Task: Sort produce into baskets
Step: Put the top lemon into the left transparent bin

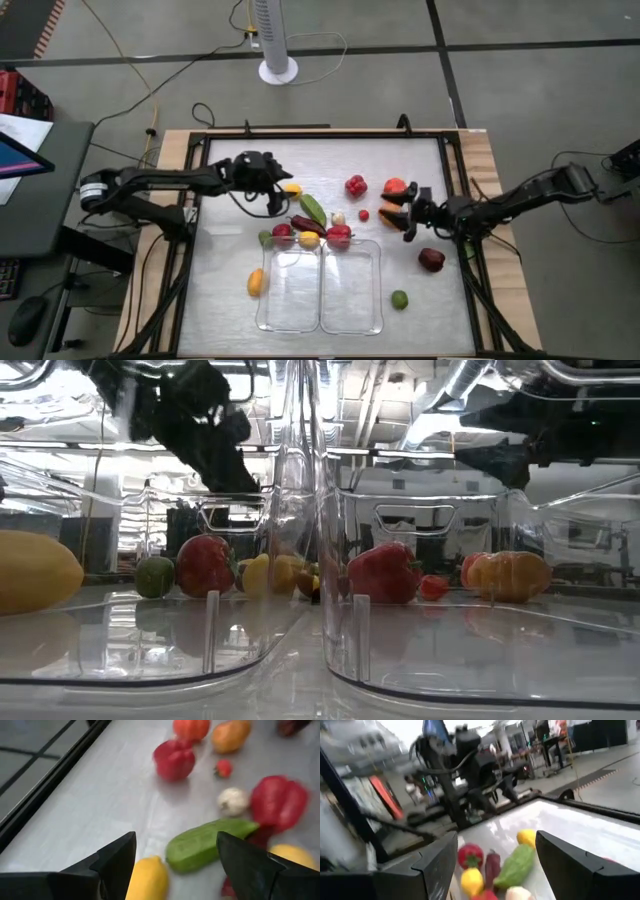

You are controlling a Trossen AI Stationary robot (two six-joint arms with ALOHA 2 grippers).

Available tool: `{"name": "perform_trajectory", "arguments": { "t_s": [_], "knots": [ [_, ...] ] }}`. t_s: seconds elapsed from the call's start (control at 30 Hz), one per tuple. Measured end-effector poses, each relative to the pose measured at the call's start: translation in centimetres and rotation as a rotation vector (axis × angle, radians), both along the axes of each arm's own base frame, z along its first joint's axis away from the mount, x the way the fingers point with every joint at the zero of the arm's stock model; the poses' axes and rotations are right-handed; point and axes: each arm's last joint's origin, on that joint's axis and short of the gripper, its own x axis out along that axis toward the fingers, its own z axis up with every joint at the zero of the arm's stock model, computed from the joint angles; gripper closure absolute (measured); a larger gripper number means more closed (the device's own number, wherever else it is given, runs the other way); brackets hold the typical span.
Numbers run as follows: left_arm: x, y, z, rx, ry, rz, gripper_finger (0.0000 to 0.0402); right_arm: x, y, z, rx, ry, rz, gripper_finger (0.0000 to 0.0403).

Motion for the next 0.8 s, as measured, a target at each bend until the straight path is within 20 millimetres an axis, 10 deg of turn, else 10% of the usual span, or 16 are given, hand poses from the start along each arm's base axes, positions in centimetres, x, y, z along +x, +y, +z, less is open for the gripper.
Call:
{"name": "perform_trajectory", "arguments": {
  "t_s": [0.8],
  "knots": [
    [4.3, 2.0, -4.6, -0.001, 0.478, -0.012, 0.0083, 3.7, -0.2, -2.0, -0.164, 0.236, -0.013, 0.0106]
  ]
}}
